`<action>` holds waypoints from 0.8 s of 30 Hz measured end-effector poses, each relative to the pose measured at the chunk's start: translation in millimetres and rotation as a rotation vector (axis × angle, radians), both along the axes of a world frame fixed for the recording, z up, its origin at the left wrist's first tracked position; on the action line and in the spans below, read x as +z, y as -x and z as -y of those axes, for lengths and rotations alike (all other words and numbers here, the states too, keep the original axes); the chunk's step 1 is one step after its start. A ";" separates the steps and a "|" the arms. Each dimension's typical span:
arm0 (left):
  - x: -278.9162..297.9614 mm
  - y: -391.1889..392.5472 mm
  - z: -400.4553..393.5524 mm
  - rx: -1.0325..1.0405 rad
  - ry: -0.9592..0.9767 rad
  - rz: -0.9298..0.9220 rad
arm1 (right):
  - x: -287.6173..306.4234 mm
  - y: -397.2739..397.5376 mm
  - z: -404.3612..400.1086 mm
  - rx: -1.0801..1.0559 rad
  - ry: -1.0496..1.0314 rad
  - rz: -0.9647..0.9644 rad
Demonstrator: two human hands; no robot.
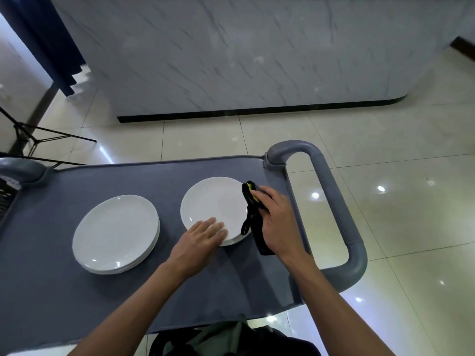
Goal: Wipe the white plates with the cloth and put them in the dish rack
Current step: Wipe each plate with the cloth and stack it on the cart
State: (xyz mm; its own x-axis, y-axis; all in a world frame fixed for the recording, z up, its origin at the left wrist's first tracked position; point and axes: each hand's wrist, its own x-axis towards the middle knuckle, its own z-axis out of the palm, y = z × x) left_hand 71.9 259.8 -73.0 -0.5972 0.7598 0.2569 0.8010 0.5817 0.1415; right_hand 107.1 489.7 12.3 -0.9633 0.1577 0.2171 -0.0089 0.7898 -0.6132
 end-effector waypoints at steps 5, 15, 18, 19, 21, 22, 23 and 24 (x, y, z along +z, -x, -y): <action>-3.4 1.4 1.1 -0.021 0.003 0.011 | -0.6 0.7 3.7 0.012 0.008 0.003; 4.3 -2.9 1.5 -0.048 -0.065 0.046 | 3.1 3.5 18.7 0.061 0.040 0.005; 13.7 -4.8 5.6 0.013 -0.120 0.051 | 4.7 7.7 28.9 0.084 0.069 -0.009; 17.2 -5.6 6.5 0.035 -0.126 0.050 | 5.5 8.8 31.7 0.090 0.076 -0.014; 23.0 -6.8 12.7 0.094 -0.146 0.043 | 7.5 13.0 40.8 0.114 0.073 -0.025; 25.4 -7.2 18.0 0.131 -0.165 0.042 | 8.3 15.7 47.1 0.130 0.070 -0.025; 27.7 -7.7 24.1 0.169 -0.189 0.042 | 9.1 18.2 54.1 0.143 0.070 -0.020; 29.7 -7.8 31.4 0.208 -0.214 0.042 | 9.9 21.0 61.8 0.156 0.072 -0.016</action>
